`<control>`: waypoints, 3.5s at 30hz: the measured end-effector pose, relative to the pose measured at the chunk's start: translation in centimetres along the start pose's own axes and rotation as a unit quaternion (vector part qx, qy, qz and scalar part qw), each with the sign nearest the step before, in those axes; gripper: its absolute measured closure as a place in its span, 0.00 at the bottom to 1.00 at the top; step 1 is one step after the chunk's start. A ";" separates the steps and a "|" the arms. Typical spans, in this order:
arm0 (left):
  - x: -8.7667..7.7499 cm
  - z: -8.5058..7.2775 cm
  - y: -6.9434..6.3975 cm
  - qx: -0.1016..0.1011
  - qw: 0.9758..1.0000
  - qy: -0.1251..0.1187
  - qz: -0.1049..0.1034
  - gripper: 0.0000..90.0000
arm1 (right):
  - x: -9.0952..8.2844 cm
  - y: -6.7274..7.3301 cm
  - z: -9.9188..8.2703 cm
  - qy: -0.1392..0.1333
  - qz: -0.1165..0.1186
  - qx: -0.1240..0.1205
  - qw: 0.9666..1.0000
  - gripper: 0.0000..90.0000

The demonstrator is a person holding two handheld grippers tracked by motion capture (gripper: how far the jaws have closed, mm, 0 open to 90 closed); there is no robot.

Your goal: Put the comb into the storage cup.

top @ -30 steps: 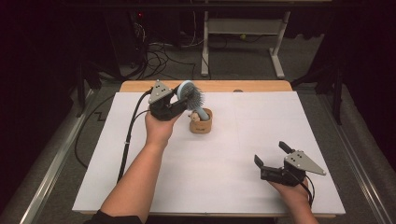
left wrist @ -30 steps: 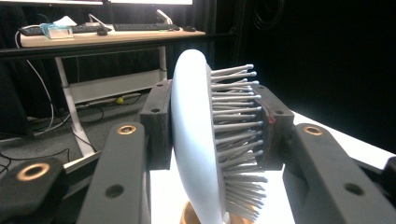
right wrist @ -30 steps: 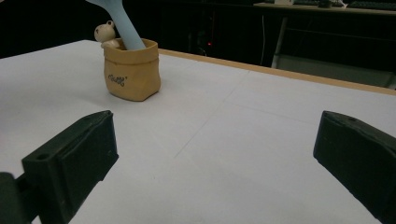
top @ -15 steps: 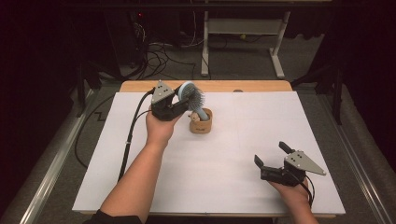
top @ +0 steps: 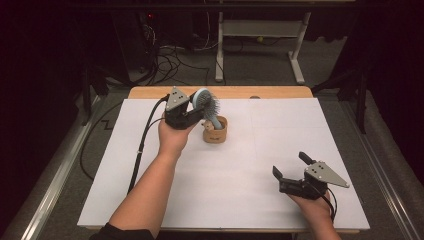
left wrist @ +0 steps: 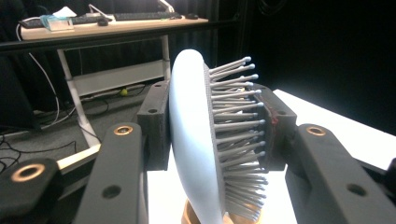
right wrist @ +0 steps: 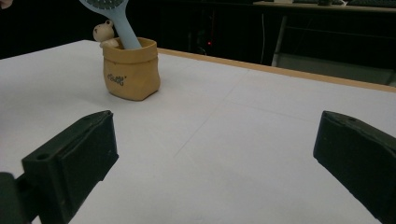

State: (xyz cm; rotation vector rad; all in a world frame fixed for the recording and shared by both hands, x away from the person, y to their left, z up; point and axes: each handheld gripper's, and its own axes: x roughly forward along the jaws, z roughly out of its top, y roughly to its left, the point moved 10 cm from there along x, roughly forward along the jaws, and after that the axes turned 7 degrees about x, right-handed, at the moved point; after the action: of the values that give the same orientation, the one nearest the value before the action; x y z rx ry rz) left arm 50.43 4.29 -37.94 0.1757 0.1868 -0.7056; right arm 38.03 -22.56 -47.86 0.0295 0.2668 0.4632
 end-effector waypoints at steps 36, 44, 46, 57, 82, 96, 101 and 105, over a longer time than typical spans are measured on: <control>0.2 -0.7 0.9 -0.003 1.000 0.017 -0.005 0.30 | 0.0 0.0 0.0 -0.001 -0.002 0.001 1.000 0.00; 0.0 -1.0 1.5 -0.011 1.000 0.023 -0.006 0.26 | -0.1 -0.1 0.0 0.000 -0.003 0.004 1.000 0.00; 0.0 -1.0 1.6 -0.013 1.000 0.025 -0.006 0.25 | -0.1 -0.1 0.0 -0.001 -0.003 0.003 1.000 0.00; -0.2 -0.9 1.8 -0.013 1.000 0.022 -0.008 0.19 | -0.1 -0.1 0.0 -0.001 -0.004 0.003 1.000 0.00; -0.6 -0.6 2.0 -0.011 1.000 0.014 -0.007 0.00 | -0.1 -0.1 0.1 -0.001 -0.005 -0.001 1.000 0.00; -3.3 -0.8 2.6 -0.025 1.000 0.013 0.000 0.00 | -0.1 0.0 0.1 -0.002 -0.007 -0.002 1.000 0.00; -4.4 -2.7 2.5 -0.031 0.999 0.012 0.001 0.00 | -0.1 0.1 0.1 -0.001 -0.007 -0.002 1.000 0.00; -4.8 -5.0 2.4 -0.042 0.999 0.021 -0.002 0.00 | -0.1 0.0 -0.1 0.002 -0.009 0.000 1.000 0.00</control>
State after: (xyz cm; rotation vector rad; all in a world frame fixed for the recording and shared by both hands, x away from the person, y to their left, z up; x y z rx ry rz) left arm 47.88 10.22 -41.43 0.1101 0.2573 -0.6979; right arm 37.91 -22.57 -47.92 0.0261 0.2710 0.4462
